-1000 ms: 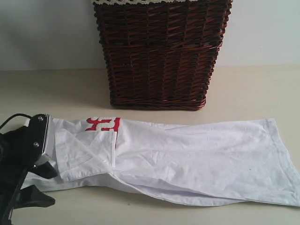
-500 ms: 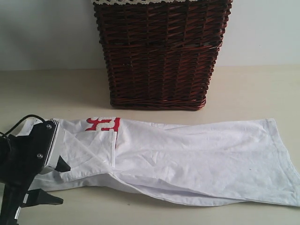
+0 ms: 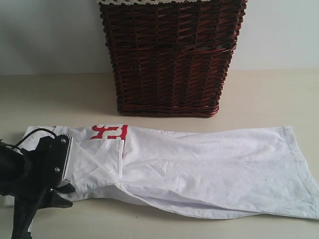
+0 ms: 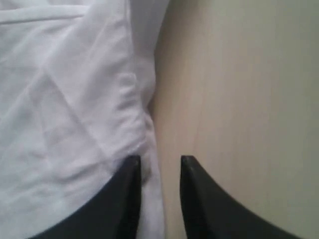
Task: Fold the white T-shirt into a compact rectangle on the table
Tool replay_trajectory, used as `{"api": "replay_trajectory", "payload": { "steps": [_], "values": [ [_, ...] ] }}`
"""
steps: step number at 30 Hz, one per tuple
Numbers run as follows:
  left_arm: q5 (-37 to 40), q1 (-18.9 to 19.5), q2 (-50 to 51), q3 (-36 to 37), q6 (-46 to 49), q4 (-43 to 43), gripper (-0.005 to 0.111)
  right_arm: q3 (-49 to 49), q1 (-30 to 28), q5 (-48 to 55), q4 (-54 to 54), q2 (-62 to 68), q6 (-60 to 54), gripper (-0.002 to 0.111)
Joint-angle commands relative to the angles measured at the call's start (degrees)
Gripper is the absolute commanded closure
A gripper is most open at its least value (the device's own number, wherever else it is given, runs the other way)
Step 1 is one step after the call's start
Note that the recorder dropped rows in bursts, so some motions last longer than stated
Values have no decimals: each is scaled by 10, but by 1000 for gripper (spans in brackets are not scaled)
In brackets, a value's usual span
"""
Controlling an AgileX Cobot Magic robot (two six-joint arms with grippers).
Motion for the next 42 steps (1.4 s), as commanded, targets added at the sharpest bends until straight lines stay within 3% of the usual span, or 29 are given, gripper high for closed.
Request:
{"api": "replay_trajectory", "payload": {
  "steps": [1,5,13,25,27,31,33,34,35,36,37,38,42],
  "values": [
    [-26,-30,6,1,-1,-7,83,1,-3,-5,-1,0,1,83],
    [-85,-36,5,1,-1,-13,106,1,-3,-5,-1,0,1,83],
    [-178,-36,5,-1,-1,-20,107,1,-3,-5,-1,0,1,83],
    [-176,-36,6,-54,-8,-94,107,1,-3,-5,-1,0,1,83],
    [-178,-36,-1,-48,-65,-108,106,1,-3,-5,-1,0,1,83],
    [-157,-36,-53,-23,-119,-103,89,1,-3,-5,-1,0,1,83],
    [-67,-36,-87,-10,-100,-75,60,1,-3,-5,-1,0,1,83],
    [28,-36,-92,-5,-86,-24,38,1,-3,-5,-1,0,1,83],
    [58,-36,-92,-2,-71,-16,33,1,-3,-5,-1,0,1,83],
    [59,-36,-88,13,-17,-39,36,1,-3,-5,-1,0,1,83],
    [-1,-44,-72,20,-2,-48,48,1,-3,-5,-1,0,1,83],
    [-44,-54,-50,20,-2,-45,53,1,-3,-5,-1,0,1,83],
    [-127,-89,-9,20,-2,-46,53,1,-3,-5,-1,0,1,83]
  ]
}}
